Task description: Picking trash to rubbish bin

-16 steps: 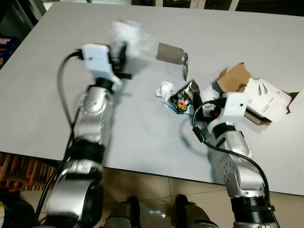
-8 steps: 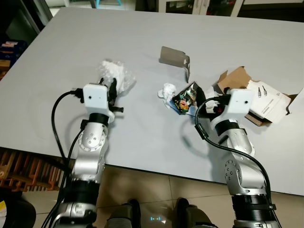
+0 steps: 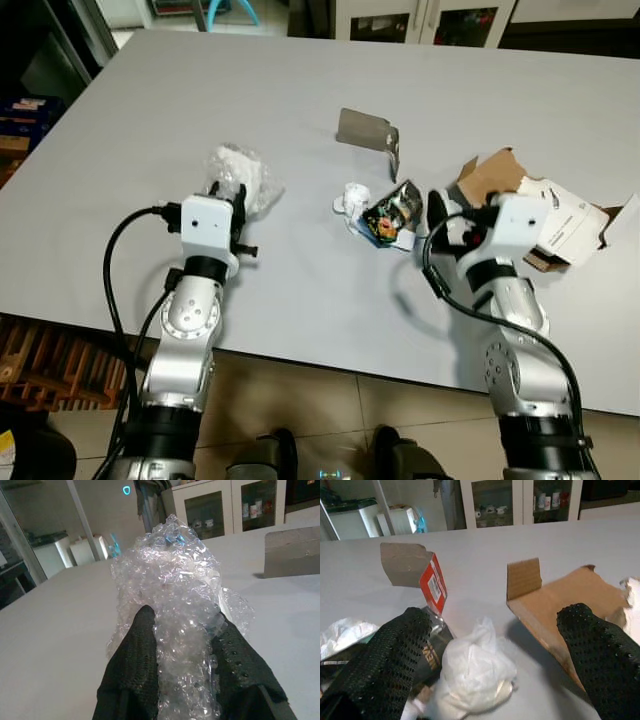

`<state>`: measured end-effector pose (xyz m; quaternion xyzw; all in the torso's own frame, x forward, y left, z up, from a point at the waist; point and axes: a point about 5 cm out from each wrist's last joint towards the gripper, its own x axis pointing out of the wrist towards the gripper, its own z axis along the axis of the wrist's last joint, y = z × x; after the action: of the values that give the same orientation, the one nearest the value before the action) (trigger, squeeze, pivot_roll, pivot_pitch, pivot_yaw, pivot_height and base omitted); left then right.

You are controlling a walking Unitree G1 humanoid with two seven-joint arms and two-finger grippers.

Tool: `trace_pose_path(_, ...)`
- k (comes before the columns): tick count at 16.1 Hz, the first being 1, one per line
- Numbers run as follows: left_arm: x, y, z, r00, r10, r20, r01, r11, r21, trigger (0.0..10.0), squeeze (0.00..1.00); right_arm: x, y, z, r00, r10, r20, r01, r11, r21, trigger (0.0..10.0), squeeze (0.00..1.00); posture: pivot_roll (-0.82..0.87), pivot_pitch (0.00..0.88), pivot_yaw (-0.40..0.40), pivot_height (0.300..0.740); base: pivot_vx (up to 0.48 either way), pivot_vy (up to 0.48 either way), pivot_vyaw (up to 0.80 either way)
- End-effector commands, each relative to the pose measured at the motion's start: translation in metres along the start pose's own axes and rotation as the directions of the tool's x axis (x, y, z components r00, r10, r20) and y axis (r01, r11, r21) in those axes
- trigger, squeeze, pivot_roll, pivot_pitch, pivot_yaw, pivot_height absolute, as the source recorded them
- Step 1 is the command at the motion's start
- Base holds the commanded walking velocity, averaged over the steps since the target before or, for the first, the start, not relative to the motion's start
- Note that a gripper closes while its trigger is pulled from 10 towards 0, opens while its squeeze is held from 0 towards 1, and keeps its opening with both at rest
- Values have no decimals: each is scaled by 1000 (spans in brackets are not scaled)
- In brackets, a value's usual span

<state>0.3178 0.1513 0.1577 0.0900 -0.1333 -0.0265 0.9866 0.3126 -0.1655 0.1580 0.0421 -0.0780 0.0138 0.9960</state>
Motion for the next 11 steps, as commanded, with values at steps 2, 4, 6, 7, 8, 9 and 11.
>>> trace_pose_path(2,-3,0,0,1000,11,-10,-12,1000,-16,10000,0,-4,0,-2,1000,-8,2,8,1000,5,10000,0,-23,170,73,740,0,0,0)
trace_pose_path(4,-5,0,2,1000,19,-13,-20,999,-36,10000,0,-6,0,-3,1000,-10,1,10,1000,5,10000,0,-24,169,72,740,0,0,0)
trace_pose_path(6,-10,3,0,1000,11,-27,-11,1000,-17,10000,0,-10,-8,-3,999,-37,-2,37,999,-2,10000,0,-15,183,76,740,0,0,0)
trace_pose_path(7,-11,4,0,1000,11,-29,-11,1000,-16,10000,0,-11,-8,-4,999,-37,-4,37,999,-5,10000,0,-15,184,76,740,0,0,0)
trace_pose_path(8,-13,5,-1,999,12,-35,-12,1000,-12,10000,0,-12,-8,-5,999,-39,-7,39,999,-5,10000,0,-15,186,77,740,0,0,0)
trace_pose_path(9,-13,6,-2,999,15,-43,-15,1000,-4,10000,0,-13,-7,-6,999,-41,-10,41,999,-1,10000,0,-14,190,78,740,0,0,0)
trace_pose_path(11,-14,7,-3,998,18,-53,-17,1000,3,10000,0,-14,-6,-6,999,-43,-13,43,999,2,10000,0,-14,193,78,740,0,0,0)
